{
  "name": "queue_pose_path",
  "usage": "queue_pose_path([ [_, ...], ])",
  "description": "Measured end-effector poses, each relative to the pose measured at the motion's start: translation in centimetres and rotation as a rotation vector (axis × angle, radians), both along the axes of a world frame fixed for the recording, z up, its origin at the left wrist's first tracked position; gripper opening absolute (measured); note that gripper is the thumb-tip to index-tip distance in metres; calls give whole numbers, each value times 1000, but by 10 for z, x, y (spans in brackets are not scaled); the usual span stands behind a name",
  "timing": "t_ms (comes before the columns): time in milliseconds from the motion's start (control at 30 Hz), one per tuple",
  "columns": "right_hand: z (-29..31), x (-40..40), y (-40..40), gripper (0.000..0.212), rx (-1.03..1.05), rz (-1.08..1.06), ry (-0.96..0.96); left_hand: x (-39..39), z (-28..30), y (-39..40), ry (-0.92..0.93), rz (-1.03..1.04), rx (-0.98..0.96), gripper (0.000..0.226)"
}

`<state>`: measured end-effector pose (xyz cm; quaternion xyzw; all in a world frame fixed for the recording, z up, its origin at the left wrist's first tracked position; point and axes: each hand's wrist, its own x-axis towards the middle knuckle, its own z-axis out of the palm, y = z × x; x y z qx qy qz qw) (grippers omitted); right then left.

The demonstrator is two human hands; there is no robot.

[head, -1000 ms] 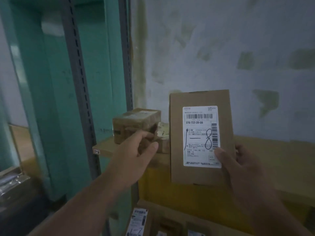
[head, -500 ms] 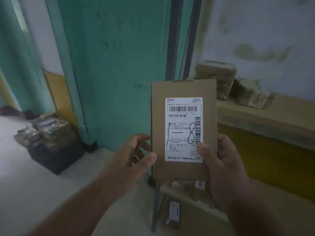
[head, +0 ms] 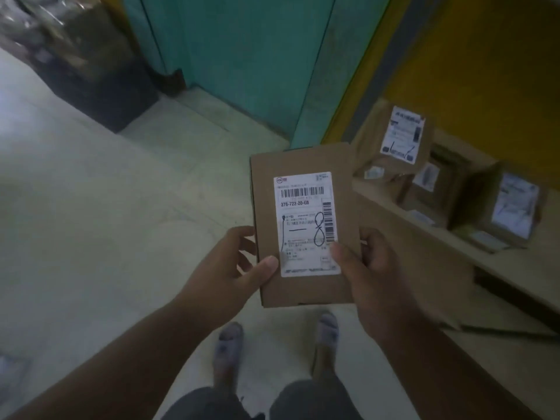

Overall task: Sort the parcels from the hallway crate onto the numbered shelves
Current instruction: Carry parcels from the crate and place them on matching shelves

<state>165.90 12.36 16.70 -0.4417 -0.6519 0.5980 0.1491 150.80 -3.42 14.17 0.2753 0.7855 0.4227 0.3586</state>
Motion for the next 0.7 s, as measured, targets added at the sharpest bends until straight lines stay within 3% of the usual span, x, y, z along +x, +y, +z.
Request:
queue_pose_path([
  [100, -52, 24, 13, 19, -53, 5, -107, 22, -45, 15, -44, -7, -106, 62],
  [233, -118, 65, 45, 20, -60, 19, -230, 54, -110, 44, 2, -56, -232, 85],
  [467, -248, 149, 112, 22, -64, -9, -422, 149, -246, 107, -49, 8, -302, 68],
  [700, -387, 212, 174, 16, -138, -229, -527, 211, -385, 183, -126, 68, -299, 59],
])
